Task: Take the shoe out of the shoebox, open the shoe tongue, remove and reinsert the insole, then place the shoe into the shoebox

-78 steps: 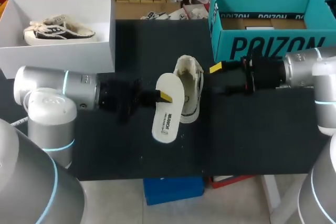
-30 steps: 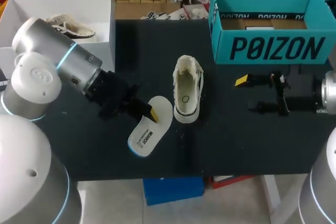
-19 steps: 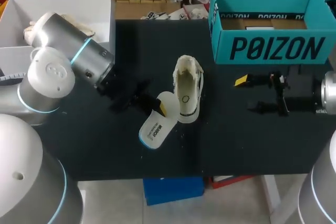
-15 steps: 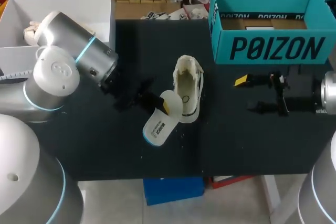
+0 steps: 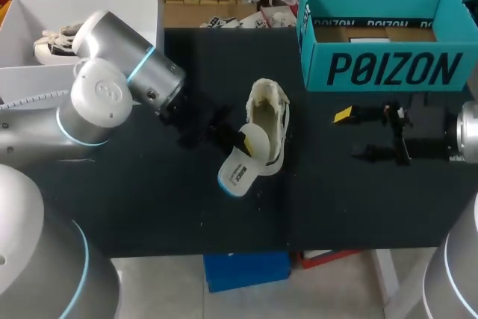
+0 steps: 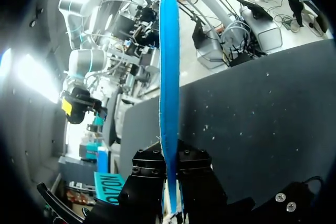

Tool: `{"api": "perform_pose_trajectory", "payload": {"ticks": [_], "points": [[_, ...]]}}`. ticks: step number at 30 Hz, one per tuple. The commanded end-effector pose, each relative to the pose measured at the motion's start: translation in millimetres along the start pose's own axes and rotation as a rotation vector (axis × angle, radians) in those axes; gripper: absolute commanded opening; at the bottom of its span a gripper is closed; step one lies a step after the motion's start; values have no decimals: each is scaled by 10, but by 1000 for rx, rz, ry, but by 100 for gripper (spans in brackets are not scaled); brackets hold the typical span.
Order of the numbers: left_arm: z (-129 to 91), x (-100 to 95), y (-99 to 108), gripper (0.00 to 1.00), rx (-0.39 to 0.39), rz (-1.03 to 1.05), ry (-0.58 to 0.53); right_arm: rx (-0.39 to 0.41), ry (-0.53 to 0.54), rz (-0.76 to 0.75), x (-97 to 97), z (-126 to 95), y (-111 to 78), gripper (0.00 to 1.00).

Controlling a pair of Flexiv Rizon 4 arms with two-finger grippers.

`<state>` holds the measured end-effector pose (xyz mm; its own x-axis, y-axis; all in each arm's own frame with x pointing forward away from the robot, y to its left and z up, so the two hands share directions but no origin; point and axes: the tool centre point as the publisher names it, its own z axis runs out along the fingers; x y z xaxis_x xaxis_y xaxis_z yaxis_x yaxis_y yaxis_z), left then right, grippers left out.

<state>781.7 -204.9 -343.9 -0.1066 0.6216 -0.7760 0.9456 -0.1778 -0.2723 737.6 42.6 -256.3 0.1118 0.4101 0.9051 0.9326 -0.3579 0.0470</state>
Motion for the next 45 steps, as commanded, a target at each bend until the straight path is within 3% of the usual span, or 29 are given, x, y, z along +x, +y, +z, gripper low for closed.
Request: {"api": "perform_pose_trajectory", "payload": {"ticks": [1,17,29,39,45], "points": [[71,-18,139,0,14,-3,7,0,-1,1,6,1,2,100],[239,-4,364,0,15,-30,-54,0,-1,1,6,1,2,100],[164,-36,452,0,-9,-32,-60,0,-1,1,6,1,2,100],[224,-4,701,0,-38,-36,-61,0,-1,1,6,1,2,100],[193,-100,881,4,-72,-29,-64,0,-1,1,6,1,2,100]]}}
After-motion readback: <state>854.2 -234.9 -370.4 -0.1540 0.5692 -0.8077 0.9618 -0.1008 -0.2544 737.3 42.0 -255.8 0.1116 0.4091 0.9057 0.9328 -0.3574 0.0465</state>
